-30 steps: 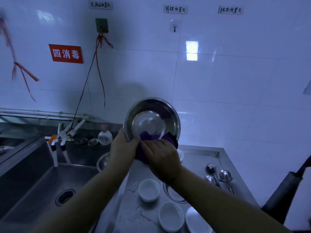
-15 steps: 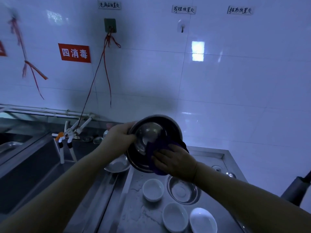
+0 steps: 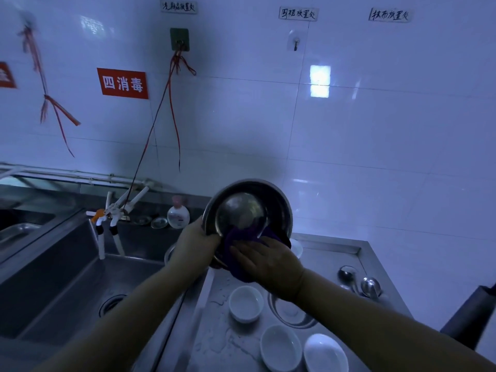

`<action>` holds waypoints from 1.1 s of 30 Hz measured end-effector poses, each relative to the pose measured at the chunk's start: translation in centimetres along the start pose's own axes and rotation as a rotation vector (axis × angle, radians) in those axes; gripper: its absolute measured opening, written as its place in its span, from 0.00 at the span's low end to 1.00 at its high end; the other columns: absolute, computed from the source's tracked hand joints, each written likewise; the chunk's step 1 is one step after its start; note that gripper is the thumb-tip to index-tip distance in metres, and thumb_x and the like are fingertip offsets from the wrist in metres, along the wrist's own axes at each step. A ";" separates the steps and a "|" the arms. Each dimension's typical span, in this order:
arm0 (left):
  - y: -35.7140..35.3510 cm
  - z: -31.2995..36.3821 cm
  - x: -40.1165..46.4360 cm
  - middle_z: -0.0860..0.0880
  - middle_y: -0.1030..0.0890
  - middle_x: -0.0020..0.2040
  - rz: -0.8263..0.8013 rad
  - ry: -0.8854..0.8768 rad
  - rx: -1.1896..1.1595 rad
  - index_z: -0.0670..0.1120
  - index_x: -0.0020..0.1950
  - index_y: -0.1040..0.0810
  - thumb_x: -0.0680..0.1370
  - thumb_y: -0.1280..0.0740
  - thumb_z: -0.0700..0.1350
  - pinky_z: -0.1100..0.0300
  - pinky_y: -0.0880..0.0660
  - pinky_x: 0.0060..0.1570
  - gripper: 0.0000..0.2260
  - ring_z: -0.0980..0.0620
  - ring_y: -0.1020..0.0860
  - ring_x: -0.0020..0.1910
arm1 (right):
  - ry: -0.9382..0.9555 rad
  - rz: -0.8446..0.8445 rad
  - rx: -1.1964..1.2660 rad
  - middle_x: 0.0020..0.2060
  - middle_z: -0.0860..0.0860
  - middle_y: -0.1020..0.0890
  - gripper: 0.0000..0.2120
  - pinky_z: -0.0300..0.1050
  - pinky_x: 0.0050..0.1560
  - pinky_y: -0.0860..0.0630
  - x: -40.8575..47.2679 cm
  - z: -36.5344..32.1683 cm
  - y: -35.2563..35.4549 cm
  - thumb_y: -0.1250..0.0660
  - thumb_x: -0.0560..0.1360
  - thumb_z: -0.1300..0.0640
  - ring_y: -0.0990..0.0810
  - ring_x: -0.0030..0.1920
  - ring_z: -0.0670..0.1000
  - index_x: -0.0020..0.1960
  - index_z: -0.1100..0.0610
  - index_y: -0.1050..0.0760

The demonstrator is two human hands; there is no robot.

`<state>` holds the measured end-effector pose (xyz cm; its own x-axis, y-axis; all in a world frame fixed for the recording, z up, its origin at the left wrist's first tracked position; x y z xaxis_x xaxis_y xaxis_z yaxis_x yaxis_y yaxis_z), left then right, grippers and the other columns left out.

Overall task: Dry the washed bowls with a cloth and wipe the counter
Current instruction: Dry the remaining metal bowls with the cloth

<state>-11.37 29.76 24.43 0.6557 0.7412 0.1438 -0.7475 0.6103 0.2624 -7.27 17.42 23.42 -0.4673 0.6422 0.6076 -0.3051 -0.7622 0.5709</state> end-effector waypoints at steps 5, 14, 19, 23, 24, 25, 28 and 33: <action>0.8 1.9 2.2 0.49 0.19 0.31 -0.198 -0.072 0.455 0.48 0.34 0.24 0.71 0.34 0.36 0.69 0.27 0.25 0.09 0.54 0.20 0.30 | 0.182 -0.034 0.008 0.47 0.53 0.15 0.08 0.47 0.48 0.22 -1.1 0.3 -0.1 0.33 0.74 0.60 0.17 0.47 0.51 0.53 0.57 0.22; -1.7 -1.6 -0.8 0.51 0.20 0.44 0.106 0.035 -0.096 0.50 0.58 0.30 0.72 0.29 0.40 0.72 0.27 0.26 0.17 0.53 0.20 0.37 | -0.284 0.010 0.028 0.40 0.53 0.16 0.14 0.46 0.41 0.23 1.0 2.0 -0.1 0.43 0.81 0.53 0.18 0.39 0.52 0.47 0.57 0.20; -1.6 -2.3 -0.6 0.49 0.18 0.42 0.109 0.034 -0.254 0.49 0.62 0.28 0.72 0.35 0.31 0.61 0.22 0.31 0.22 0.51 0.18 0.37 | -0.289 -0.027 0.065 0.48 0.54 0.15 0.12 0.45 0.46 0.21 0.3 0.4 -1.1 0.35 0.76 0.53 0.17 0.46 0.51 0.55 0.58 0.20; -1.0 -1.0 -0.4 0.51 0.18 0.38 0.007 -0.053 -0.080 0.49 0.61 0.26 0.72 0.39 0.30 0.56 0.22 0.30 0.21 0.49 0.18 0.35 | -0.128 -0.092 0.081 0.51 0.53 0.16 0.13 0.46 0.49 0.21 -0.7 0.0 -1.4 0.30 0.72 0.58 0.17 0.50 0.50 0.57 0.58 0.20; -0.6 -0.4 -0.2 0.54 0.17 0.38 -0.012 -0.087 -0.005 0.50 0.60 0.25 0.72 0.37 0.33 0.57 0.21 0.34 0.19 0.52 0.18 0.37 | -0.067 -0.106 0.069 0.51 0.53 0.16 0.13 0.46 0.49 0.21 -0.9 0.1 -1.2 0.30 0.71 0.59 0.17 0.50 0.50 0.56 0.58 0.20; -0.3 0.2 0.1 0.56 0.17 0.38 -0.058 -0.117 0.084 0.54 0.59 0.24 0.71 0.36 0.37 0.58 0.21 0.37 0.19 0.55 0.18 0.39 | -0.005 -0.115 0.049 0.51 0.52 0.16 0.12 0.45 0.49 0.21 -1.2 0.3 -0.9 0.31 0.71 0.60 0.17 0.50 0.50 0.54 0.57 0.19; -0.6 1.7 0.8 0.58 0.17 0.37 -0.254 -0.141 0.331 0.67 0.49 0.26 0.69 0.36 0.40 0.61 0.21 0.40 0.21 0.59 0.19 0.39 | 0.100 -0.127 -0.004 0.48 0.51 0.15 0.09 0.45 0.49 0.21 -1.9 0.5 -0.4 0.35 0.74 0.60 0.17 0.48 0.50 0.50 0.55 0.17; 1.4 1.8 1.4 0.50 0.19 0.38 0.015 -0.085 0.166 0.54 0.45 0.23 0.73 0.36 0.35 0.57 0.23 0.39 0.13 0.51 0.20 0.40 | -0.099 -0.076 0.012 0.41 0.52 0.15 0.08 0.45 0.42 0.23 -0.4 0.8 0.0 0.37 0.76 0.60 0.18 0.39 0.51 0.45 0.56 0.19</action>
<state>-11.32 31.17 26.78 0.6562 0.7195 0.2276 -0.7343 0.5392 0.4124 -6.41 17.26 23.66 -0.3585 0.7036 0.6135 -0.3261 -0.7102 0.6239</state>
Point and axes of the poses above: each hand's wrist, its own x-axis towards the middle knuckle, its own y-axis out of the back of the hand, z = x × y, the point moved 10 cm from there along x, towards the middle knuckle
